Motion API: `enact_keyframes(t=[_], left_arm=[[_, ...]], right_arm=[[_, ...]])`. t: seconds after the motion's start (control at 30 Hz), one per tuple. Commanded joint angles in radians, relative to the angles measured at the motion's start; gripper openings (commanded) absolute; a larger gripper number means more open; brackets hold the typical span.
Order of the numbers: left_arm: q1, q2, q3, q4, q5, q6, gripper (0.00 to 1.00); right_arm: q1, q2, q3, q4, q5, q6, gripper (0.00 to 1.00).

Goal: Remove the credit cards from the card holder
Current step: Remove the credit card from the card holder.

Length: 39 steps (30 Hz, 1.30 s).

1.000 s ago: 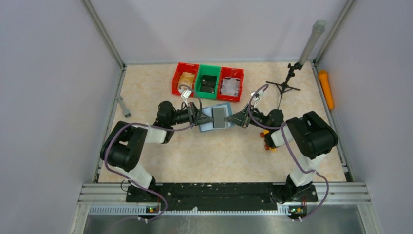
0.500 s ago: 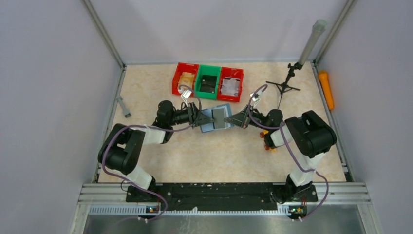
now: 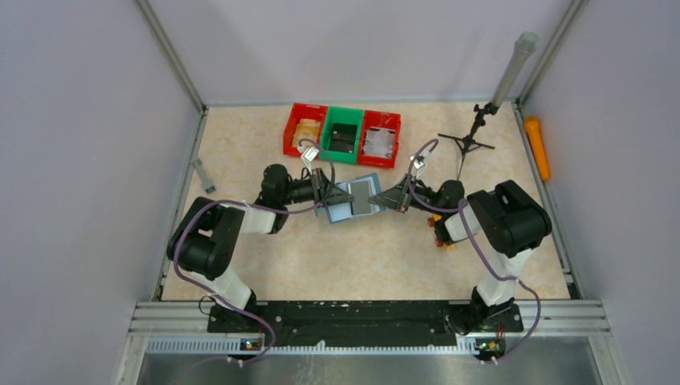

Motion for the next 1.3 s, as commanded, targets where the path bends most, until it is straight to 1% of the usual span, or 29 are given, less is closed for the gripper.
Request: enact_keyframes(t=[0.0,0.1,0.2,0.27,0.37,0.8,0.87,0.97,1.03,1.1,1.2,1.27], left_arm=[[-0.003,0.017,0.021,0.159,0.041,-0.053,0.10],[0.000,0.007,0.003,0.232,0.046,-0.085,0.09],[0.004,-0.010,-0.010,0.259,0.047,-0.090,0.06],[0.009,-0.021,-0.020,0.254,0.041,-0.080,0.03],[0.019,-0.030,-0.024,0.215,0.033,-0.060,0.00],[0.027,0.003,-0.014,0.191,0.031,-0.067,0.00],[0.026,0.008,-0.012,0.200,0.039,-0.073,0.05],[0.025,0.011,-0.013,0.199,0.034,-0.073,0.16],[0.018,0.023,-0.007,0.199,0.037,-0.076,0.21],[0.010,0.038,0.005,0.199,0.041,-0.082,0.22],[-0.002,0.064,0.015,0.202,0.037,-0.091,0.22],[-0.008,0.077,0.021,0.202,0.036,-0.096,0.18]], right_arm=[[0.009,-0.004,0.011,0.173,-0.019,0.006,0.00],[0.006,-0.002,0.011,0.170,-0.018,0.010,0.00],[-0.008,0.002,0.001,0.194,-0.012,0.027,0.00],[-0.020,0.007,-0.007,0.218,-0.006,0.042,0.00],[-0.030,0.008,-0.012,0.225,-0.003,0.049,0.00],[-0.040,-0.002,-0.018,0.226,0.000,0.044,0.00],[-0.038,-0.001,-0.017,0.226,-0.002,0.046,0.00],[-0.031,0.007,-0.009,0.226,-0.006,0.048,0.00],[-0.023,0.009,-0.005,0.226,-0.010,0.047,0.00],[-0.017,0.009,-0.001,0.226,-0.012,0.043,0.00],[-0.016,0.009,-0.001,0.225,-0.012,0.043,0.00],[-0.015,0.009,-0.002,0.225,-0.012,0.043,0.00]])
